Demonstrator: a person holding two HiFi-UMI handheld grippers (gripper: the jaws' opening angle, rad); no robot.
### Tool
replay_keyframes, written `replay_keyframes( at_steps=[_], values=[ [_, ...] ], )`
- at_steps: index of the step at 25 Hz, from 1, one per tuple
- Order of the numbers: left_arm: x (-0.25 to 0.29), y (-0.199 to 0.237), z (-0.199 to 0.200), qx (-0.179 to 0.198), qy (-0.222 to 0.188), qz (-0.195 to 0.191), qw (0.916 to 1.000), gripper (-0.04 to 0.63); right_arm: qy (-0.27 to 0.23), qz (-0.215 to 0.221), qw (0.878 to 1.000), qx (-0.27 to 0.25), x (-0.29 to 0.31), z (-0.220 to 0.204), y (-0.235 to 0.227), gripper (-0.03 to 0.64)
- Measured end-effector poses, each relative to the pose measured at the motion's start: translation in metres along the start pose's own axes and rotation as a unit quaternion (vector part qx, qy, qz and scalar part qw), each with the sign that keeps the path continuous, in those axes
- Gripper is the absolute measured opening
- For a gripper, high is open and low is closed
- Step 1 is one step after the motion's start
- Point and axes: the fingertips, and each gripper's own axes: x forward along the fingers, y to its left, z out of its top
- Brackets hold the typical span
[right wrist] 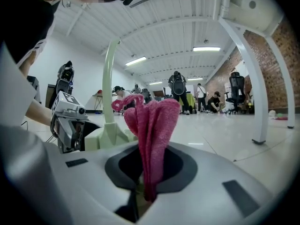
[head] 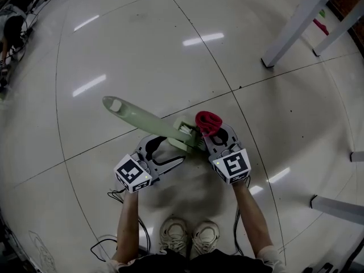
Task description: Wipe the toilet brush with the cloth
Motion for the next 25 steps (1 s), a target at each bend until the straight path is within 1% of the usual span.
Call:
replay_keyframes(
  at_steps=[2,6,7,9,11,13,14,16,19,22,25],
  values=[
    [0.0,-0.005,-0.001,-0.003,-0.002,-0.005,1.0,0.347,0.004,-0.005,1.0,-0.01,0.007,0.0,-0.004,0.031],
    [0.0,-0.014,-0.002,-0.012,-0.009,-0.011,0.9998,0.347,0.01,0.002,0.999,-0.036,0.031,0.004,-0.007,0.031],
    [0.0,-0.016,-0.003,-0.014,-0.01,-0.012,0.9998,0.347,0.01,-0.002,0.999,-0.041,0.035,0.006,-0.01,0.031],
    [-0.001,-0.017,-0.002,-0.017,-0.016,-0.01,0.9997,0.347,0.0,-0.029,0.999,-0.038,0.034,0.012,-0.022,0.031],
    [-0.002,-0.014,0.003,-0.021,-0.03,-0.006,0.9993,0.347,-0.022,-0.069,0.997,-0.001,0.021,0.017,-0.043,0.031],
    [-0.004,-0.009,0.01,-0.019,-0.038,-0.002,0.9991,0.345,-0.041,-0.103,0.992,0.059,0.002,0.015,-0.064,0.031],
    [-0.005,-0.008,0.012,-0.017,-0.04,-0.001,0.9991,0.347,-0.045,-0.116,0.988,0.086,-0.008,0.011,-0.072,0.031],
    [-0.004,-0.006,0.013,-0.015,-0.041,0.001,0.999,0.347,-0.038,-0.134,0.983,0.119,-0.023,-0.003,-0.081,0.031],
    [-0.001,-0.006,0.012,-0.02,-0.044,0.005,0.9988,0.347,-0.025,-0.138,0.978,0.152,-0.032,-0.021,-0.077,0.031],
    [0.001,-0.005,0.012,-0.029,-0.053,0.01,0.9981,0.347,-0.032,-0.12,0.974,0.189,-0.027,-0.026,-0.062,0.031],
    [0.003,-0.007,0.009,-0.025,-0.045,0.009,0.9986,0.347,-0.04,-0.11,0.967,0.226,-0.024,-0.028,-0.053,0.031]
  ],
)
